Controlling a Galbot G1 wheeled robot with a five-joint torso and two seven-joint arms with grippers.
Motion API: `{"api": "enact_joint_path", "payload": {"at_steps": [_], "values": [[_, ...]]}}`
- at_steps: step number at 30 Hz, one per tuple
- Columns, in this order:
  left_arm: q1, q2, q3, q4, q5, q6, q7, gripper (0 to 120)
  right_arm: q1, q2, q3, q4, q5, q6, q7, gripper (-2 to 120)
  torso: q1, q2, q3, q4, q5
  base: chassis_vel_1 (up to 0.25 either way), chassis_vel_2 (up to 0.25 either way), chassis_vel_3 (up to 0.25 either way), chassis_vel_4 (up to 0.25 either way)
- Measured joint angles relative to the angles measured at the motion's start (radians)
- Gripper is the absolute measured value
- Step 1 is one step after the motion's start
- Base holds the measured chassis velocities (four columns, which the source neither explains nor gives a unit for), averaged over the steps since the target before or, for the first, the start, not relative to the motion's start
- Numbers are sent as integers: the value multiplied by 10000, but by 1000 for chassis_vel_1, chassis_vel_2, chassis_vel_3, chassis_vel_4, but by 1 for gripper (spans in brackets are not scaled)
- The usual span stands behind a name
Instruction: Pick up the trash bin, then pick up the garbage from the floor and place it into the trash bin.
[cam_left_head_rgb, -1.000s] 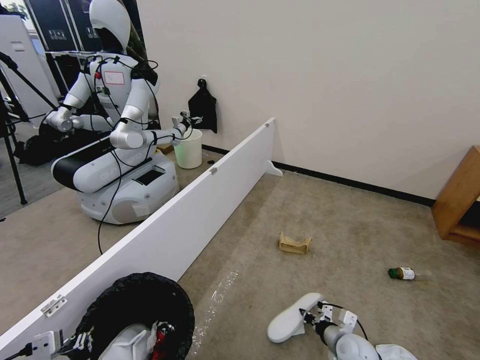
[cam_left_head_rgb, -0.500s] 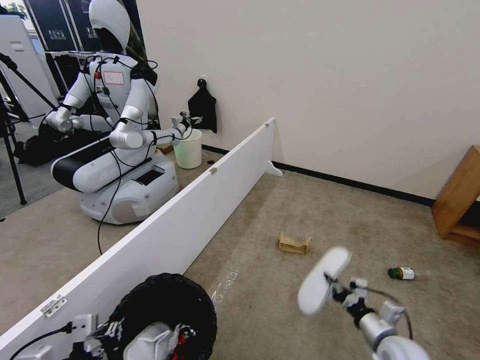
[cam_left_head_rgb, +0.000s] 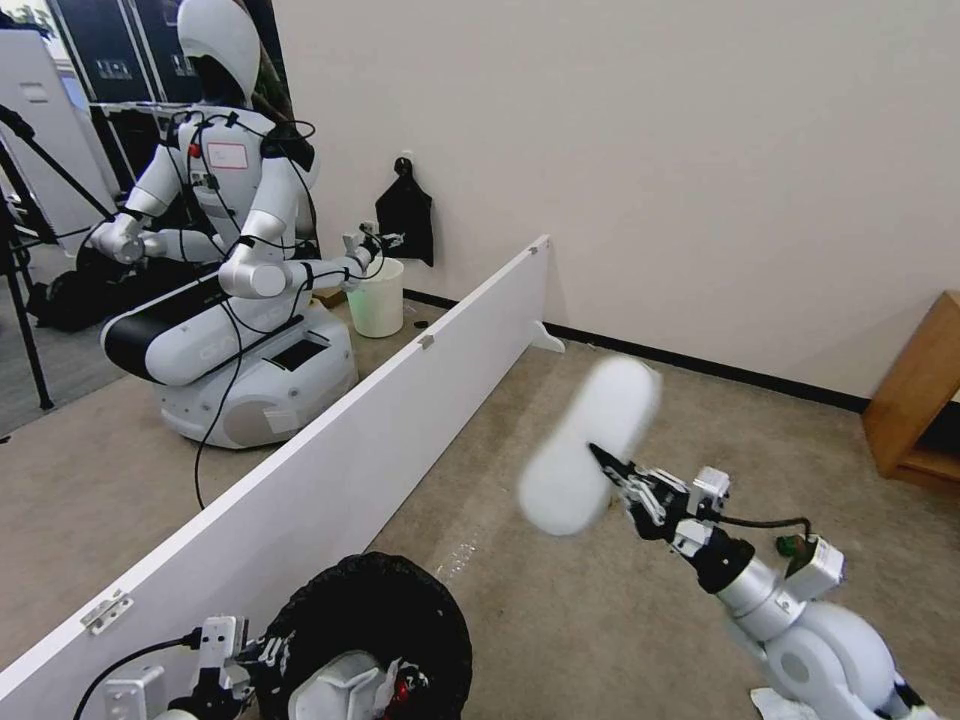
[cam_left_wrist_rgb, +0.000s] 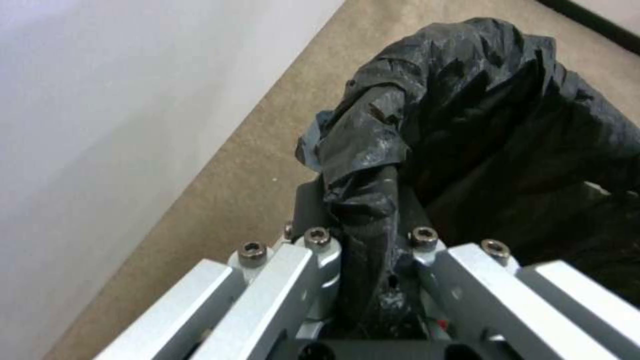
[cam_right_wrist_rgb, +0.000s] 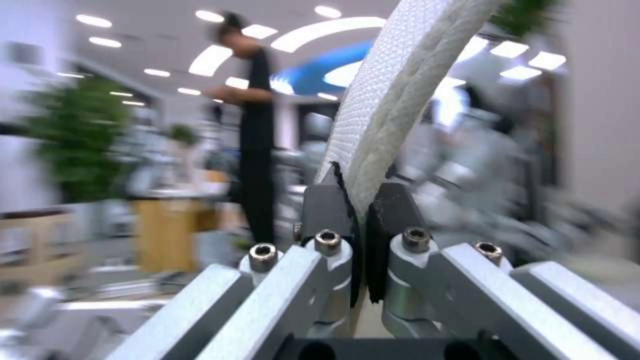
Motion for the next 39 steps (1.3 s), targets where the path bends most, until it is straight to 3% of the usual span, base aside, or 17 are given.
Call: {"api": "enact_joint_path", "payload": {"at_steps": [8, 18, 29, 39], "values": [[28, -103, 14, -219, -211, 140, -90, 4, 1764, -53, -1655, 251, 277, 77, -983, 1, 0, 0, 0, -3, -2, 0, 0, 0, 0], [-95, -37, 157, -226, -563, 332, -196, 4, 3719, 66, -3678, -489, 253, 354, -2618, 1, 0, -1, 0, -2, 0, 0, 0, 0, 0], [1, 43, 189, -432, -1639, 746, -803, 4, 4176, 39, -4370, -1241, -895, 365, -3802, 1, 0, -1, 0, -2, 0, 0, 0, 0, 0], [47, 50, 123, -567, -1780, 817, -964, 4, 4082, -81, -4447, -1504, -1748, 479, -4316, 1, 0, -1, -1, -3, -1, 0, 0, 0, 0]]}}
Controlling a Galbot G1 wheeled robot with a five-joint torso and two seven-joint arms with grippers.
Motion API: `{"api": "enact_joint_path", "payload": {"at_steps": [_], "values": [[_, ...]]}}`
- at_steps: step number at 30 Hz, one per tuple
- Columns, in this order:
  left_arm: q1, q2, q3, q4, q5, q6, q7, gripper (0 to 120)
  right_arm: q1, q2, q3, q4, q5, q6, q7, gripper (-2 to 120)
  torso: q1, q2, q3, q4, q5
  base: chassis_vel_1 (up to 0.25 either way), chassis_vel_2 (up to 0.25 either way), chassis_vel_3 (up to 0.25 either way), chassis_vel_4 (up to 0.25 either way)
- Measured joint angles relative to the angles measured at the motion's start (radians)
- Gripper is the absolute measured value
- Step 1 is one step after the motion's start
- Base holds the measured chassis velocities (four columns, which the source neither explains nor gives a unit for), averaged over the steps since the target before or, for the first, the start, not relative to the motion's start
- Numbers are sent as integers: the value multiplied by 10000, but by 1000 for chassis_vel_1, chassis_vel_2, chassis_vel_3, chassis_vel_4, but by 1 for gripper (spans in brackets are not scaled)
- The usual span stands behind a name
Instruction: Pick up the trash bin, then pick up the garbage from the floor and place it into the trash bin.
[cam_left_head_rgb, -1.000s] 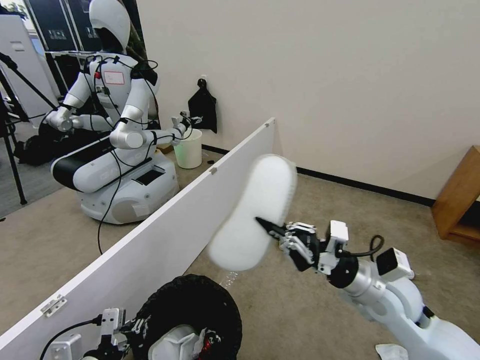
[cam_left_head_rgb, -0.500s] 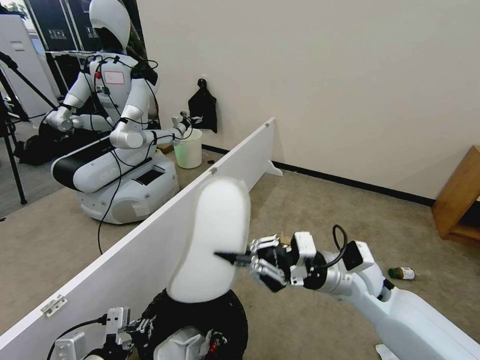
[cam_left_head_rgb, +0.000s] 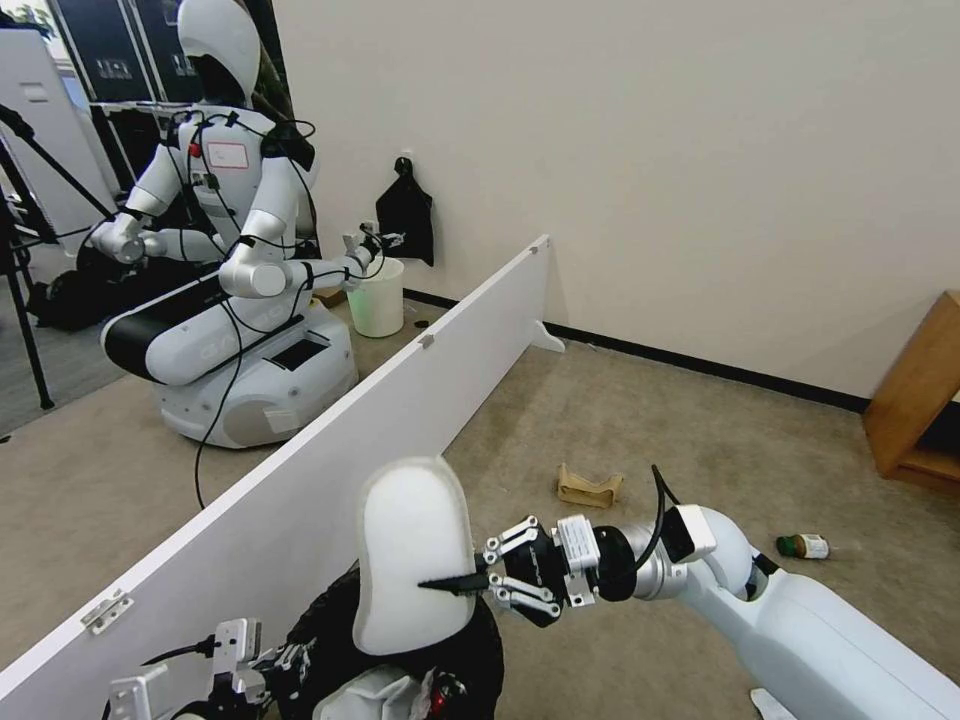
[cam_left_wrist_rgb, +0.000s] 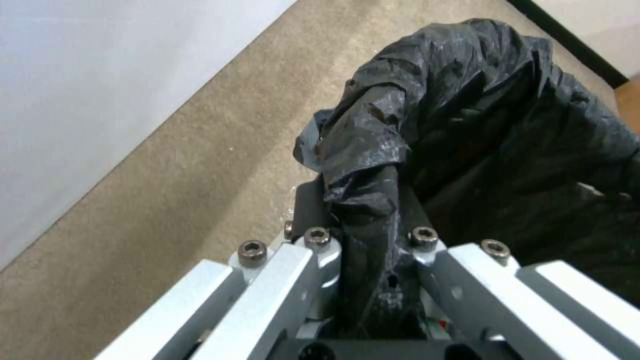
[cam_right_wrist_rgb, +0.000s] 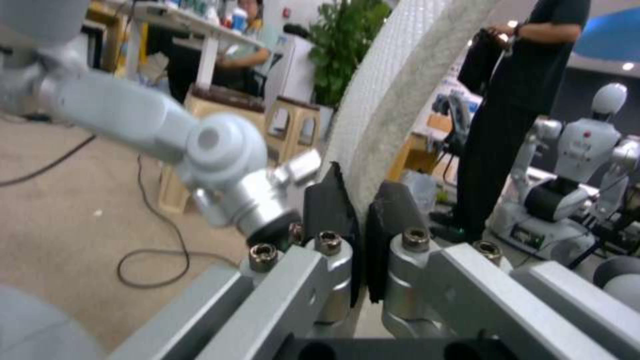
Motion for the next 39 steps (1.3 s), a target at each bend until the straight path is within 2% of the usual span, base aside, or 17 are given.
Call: {"api": "enact_joint_path", "payload": {"at_steps": [7, 16, 21, 23, 25, 26, 27, 28, 30, 36, 37, 39], "values": [[102, -29, -8, -149, -37, 39, -120, 4, -112, -20, 110, -201, -444, 35, -198, 1, 0, 0, 0, 1, 0, 0, 0, 0, 0], [3, -46, 11, -194, -214, 68, -192, 4, -331, -7, 47, -238, -319, -78, -176, 1, 0, 0, 0, 0, 0, 0, 0, 0, 0], [23, -52, 20, -241, -268, 75, -219, 4, -546, -15, -1, -335, 221, -385, -183, 1, 0, 1, 0, 0, 0, 0, 0, 0, 0], [34, -58, 23, -251, -272, 76, -221, 4, -601, -9, -5, -362, 278, -427, -183, 6, 0, 0, 0, -1, 0, 0, 0, 0, 0], [48, -60, 26, -271, -317, 79, -238, 4, -707, 16, -27, -382, 290, -471, -135, 16, 0, 0, 0, 0, 1, 0, 0, 0, 0], [48, -60, 26, -271, -317, 79, -238, 4, -707, 16, -27, -382, 290, -471, -135, 16, 0, 0, 0, 0, 1, 0, 0, 0, 0], [56, -61, 29, -277, -362, 79, -261, 4, -768, 17, -66, -382, 303, -478, -29, 22, 0, 0, 0, 0, 1, 0, 0, 0, 0], [56, -61, 29, -277, -362, 79, -261, 4, -768, 17, -66, -382, 303, -478, -29, 22, 0, 0, 0, 0, 1, 0, 0, 0, 0], [77, -77, 73, -294, -434, 81, -281, 4, -865, 25, -110, -383, 293, -479, 59, 36, 0, 0, 0, 0, 1, 0, 0, 0, 0], [98, -101, 166, -307, -473, 82, -288, 4, -936, 23, -139, -405, 265, -474, 89, 48, 0, 1, 0, 0, 1, 0, 0, 0, 0], [113, -103, 201, -330, -535, 82, -306, 4, -938, 11, -142, -410, 251, -468, 89, 59, 0, 0, 0, 0, 0, 0, 0, 0, 0], [119, -104, 217, -353, -580, 82, -318, 4, -934, 9, -147, -418, 243, -464, 89, 62, 0, 1, 0, 0, 1, 0, 0, 0, 0]]}}
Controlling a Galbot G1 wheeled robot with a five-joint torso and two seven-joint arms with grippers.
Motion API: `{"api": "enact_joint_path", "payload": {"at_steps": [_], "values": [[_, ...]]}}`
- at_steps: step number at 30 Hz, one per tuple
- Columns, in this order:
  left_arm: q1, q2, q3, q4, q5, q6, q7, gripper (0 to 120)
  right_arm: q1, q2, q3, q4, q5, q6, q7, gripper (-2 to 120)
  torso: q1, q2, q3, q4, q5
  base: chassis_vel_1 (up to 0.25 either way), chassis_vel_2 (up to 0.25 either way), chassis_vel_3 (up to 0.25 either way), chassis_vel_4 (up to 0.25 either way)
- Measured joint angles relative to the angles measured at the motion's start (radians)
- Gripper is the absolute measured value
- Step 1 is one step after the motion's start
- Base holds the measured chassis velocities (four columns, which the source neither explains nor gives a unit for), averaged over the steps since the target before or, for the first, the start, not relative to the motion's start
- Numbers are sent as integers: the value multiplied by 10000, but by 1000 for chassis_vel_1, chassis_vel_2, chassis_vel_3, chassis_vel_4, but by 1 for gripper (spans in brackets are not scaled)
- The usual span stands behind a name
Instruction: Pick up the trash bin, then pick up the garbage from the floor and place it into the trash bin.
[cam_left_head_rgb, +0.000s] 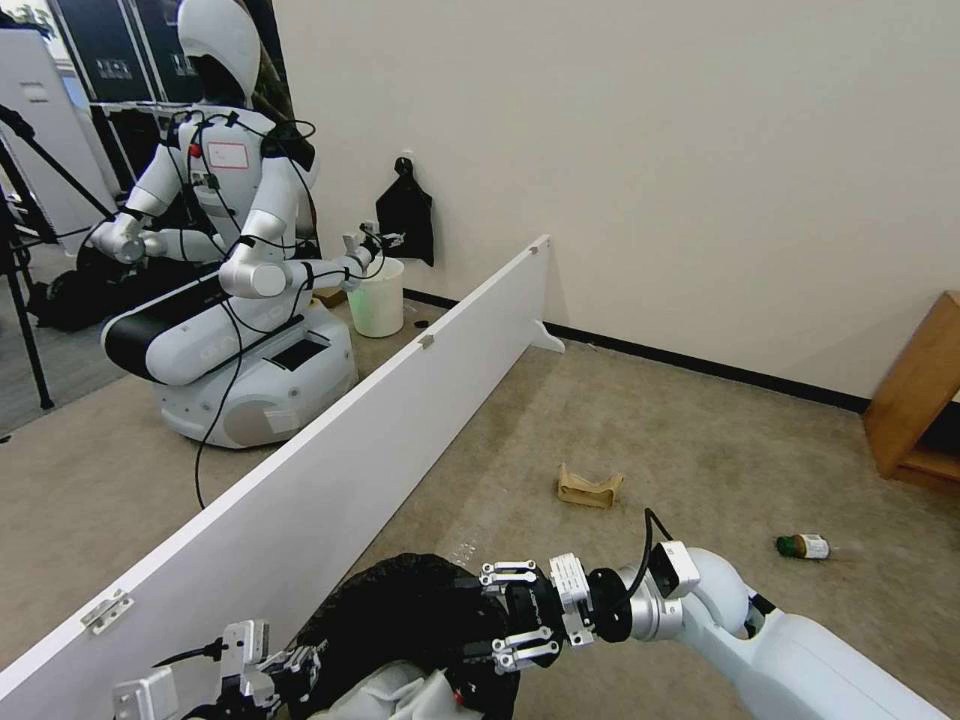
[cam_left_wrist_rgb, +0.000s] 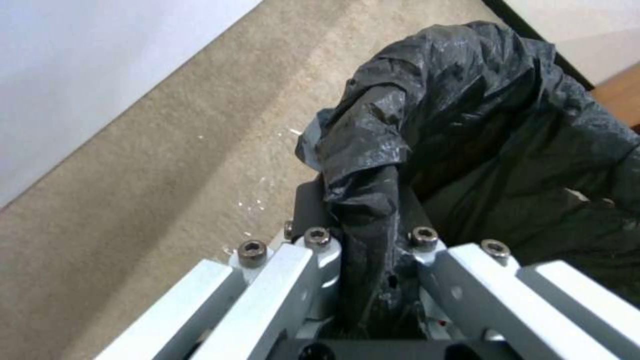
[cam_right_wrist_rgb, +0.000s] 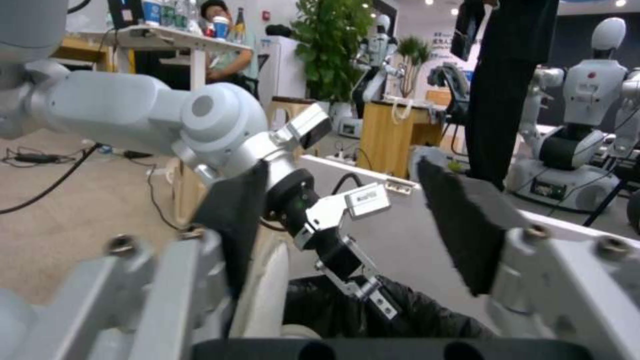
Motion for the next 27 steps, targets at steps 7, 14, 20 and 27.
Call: {"api": "enact_joint_path", "payload": {"at_steps": [7, 14, 20, 27], "values": [[11, -24, 83, -56, -126, 0, -65, 4, 120, 13, -52, -119, -90, 45, -2, 88, 0, 0, 0, 0, 0, 0, 0, 0, 0], [5, -45, 225, -18, -131, 0, -145, 4, -56, 84, 435, -212, 316, 63, 153, 100, 0, 0, 0, 0, 0, 0, 0, 0, 0], [1, -46, 149, 40, -109, -3, -151, 4, -902, 148, 1593, -125, 1077, 63, 1368, 100, 0, 0, 0, 0, 0, 0, 0, 0, 0], [-44, -96, -30, 100, -49, -59, -37, 4, -2829, 476, 4112, 215, 237, 152, 5333, 100, 0, 0, 0, 2, 0, 0, 0, 0, 0]]}}
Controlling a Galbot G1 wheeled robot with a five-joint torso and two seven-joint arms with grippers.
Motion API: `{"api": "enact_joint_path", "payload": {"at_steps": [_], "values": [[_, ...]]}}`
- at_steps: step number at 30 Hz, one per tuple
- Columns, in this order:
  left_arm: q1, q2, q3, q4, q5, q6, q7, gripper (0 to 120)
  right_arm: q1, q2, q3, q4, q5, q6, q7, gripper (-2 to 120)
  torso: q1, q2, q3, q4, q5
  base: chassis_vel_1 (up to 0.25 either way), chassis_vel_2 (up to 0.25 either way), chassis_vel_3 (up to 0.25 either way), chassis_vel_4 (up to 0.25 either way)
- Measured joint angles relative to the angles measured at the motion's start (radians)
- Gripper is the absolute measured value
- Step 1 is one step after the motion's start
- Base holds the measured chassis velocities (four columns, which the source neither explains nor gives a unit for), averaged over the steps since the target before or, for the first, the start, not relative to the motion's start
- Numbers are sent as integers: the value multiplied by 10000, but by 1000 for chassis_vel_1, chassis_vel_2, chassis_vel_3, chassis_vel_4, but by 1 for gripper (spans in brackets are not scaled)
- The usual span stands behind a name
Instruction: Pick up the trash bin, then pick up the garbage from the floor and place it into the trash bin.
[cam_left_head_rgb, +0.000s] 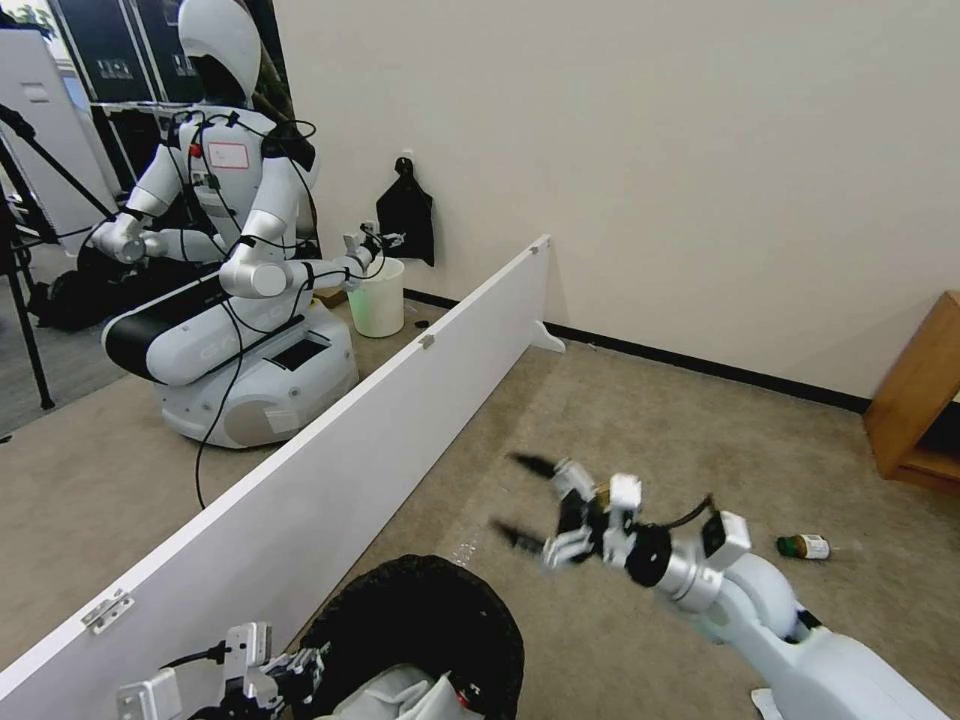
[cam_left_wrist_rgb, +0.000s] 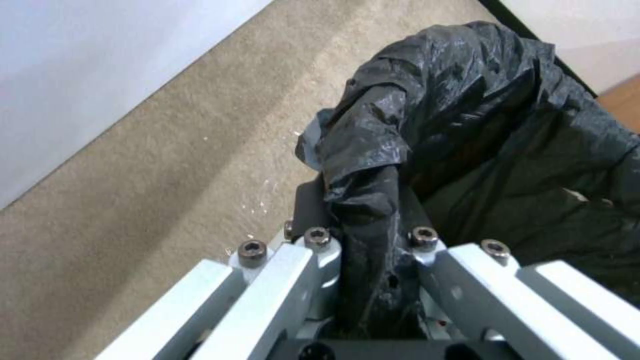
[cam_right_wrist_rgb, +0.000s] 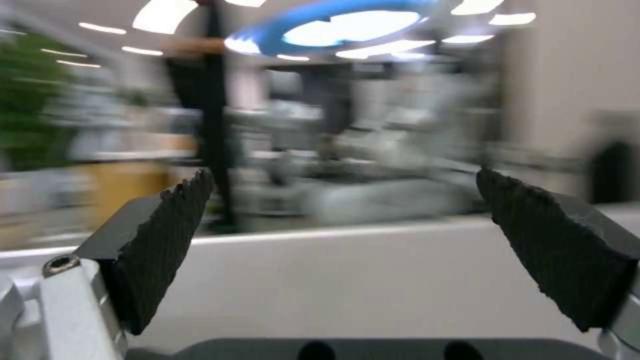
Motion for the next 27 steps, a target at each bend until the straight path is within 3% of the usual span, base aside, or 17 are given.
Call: {"api": "enact_joint_path", "payload": {"at_steps": [2, 8, 15, 16, 18, 27], "values": [[-18, -28, -61, 33, -6, -26, 21, 4, -986, 141, 1076, 154, -622, -91, 1434, 100, 0, 0, 0, 0, 3, 0, 0, 0, 0], [-61, -87, -47, 162, 234, -128, 128, 4, -2879, 916, 2963, 460, -1962, -470, 2881, 100, -1, 0, -1, -3, 0, 0, 0, 0, 0], [-72, -160, -6, 355, 607, -278, 344, 4, -4272, 2374, 4275, 679, -3377, -445, 3307, 100, -1, 0, 0, -1, -4, 0, 0, 0, 0], [-37, -167, 48, 418, 734, -343, 394, 4, -4715, 3144, 4715, 735, -3745, -372, 3333, 100, 0, 0, -2, -2, 5, 0, 0, 0, 0], [19, -215, 147, 508, 998, -490, 513, 4, -5188, 3945, 5323, 764, -4115, -267, 3172, 100, 0, 0, -1, -4, -3, 0, 0, 0, 0], [104, -279, 521, 843, 1528, -1040, 776, 4, -5736, 4944, 6024, 824, -4891, 147, 2785, 100, -1, 0, -1, 0, -1, 0, 0, 0, 0]]}}
